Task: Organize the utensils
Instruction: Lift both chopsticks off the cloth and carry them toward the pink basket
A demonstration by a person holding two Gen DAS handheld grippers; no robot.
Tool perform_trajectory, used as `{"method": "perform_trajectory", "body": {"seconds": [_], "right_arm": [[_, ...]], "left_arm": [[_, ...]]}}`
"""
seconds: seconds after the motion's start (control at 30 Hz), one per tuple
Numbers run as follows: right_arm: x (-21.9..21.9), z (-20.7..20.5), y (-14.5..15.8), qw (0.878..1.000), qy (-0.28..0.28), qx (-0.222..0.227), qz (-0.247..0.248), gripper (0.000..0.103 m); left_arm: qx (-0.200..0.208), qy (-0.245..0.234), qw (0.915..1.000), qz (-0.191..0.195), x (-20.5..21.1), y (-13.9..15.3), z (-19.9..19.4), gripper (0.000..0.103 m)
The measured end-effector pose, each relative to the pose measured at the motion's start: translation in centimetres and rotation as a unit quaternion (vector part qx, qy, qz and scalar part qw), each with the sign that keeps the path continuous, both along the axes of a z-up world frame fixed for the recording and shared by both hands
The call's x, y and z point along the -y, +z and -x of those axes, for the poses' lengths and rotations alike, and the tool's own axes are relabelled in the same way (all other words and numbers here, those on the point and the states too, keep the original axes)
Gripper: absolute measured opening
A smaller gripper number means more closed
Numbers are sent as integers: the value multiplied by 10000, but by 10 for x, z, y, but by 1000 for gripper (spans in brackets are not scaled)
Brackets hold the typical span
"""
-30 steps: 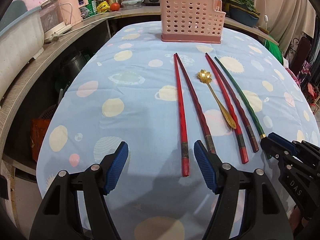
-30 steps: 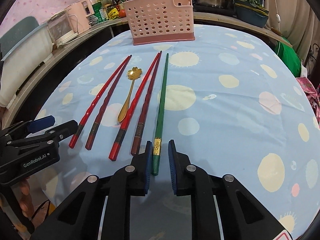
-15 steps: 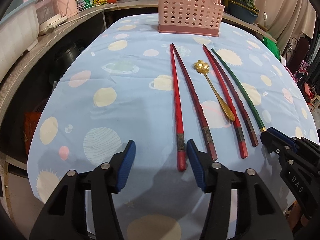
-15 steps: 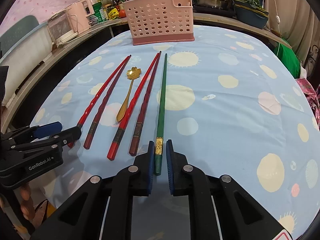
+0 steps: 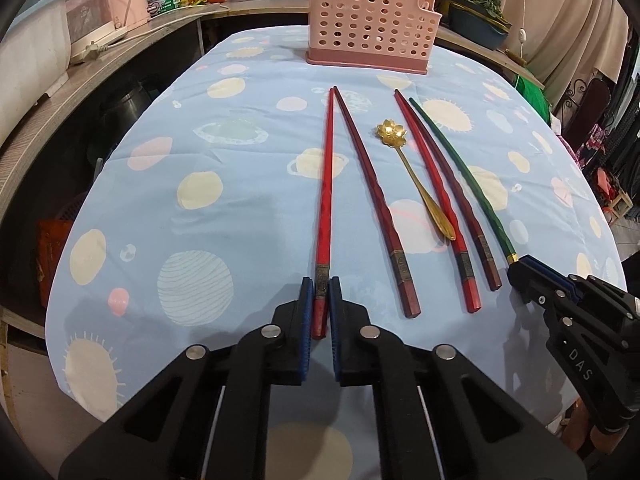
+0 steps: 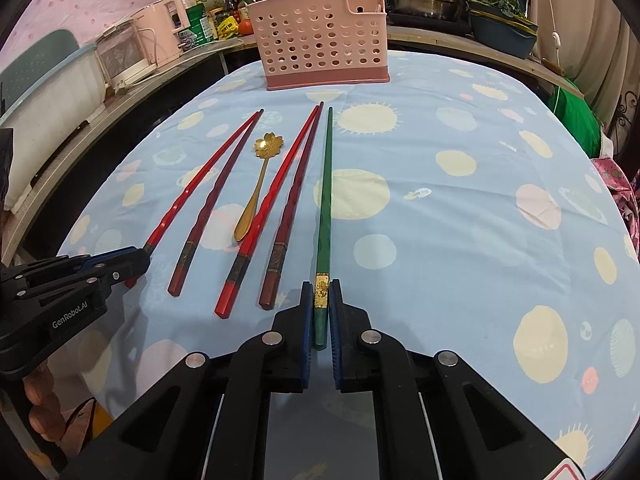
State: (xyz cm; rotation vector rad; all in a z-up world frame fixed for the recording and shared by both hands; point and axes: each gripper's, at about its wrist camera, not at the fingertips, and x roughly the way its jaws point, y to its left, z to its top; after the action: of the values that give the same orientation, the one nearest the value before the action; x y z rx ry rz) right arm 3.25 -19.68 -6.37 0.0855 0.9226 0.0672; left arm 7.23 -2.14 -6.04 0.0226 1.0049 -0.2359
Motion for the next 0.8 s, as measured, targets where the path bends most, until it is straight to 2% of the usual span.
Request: {"method": "perform_trajectory", "body": {"seconds": [0.43, 0.57, 0.8], "right_arm": [[4, 4, 11, 9999, -37, 130, -79, 7], [10, 6, 28, 9994, -97, 323, -121, 7], [25, 6, 69, 9960, -258, 838, -174, 7]], "left_arm": [[133, -2, 9998, 172, -2, 17, 4, 7], [226, 26, 9994, 260, -5, 30, 5, 7], [558, 99, 9975, 432, -12, 69, 0, 7]]}}
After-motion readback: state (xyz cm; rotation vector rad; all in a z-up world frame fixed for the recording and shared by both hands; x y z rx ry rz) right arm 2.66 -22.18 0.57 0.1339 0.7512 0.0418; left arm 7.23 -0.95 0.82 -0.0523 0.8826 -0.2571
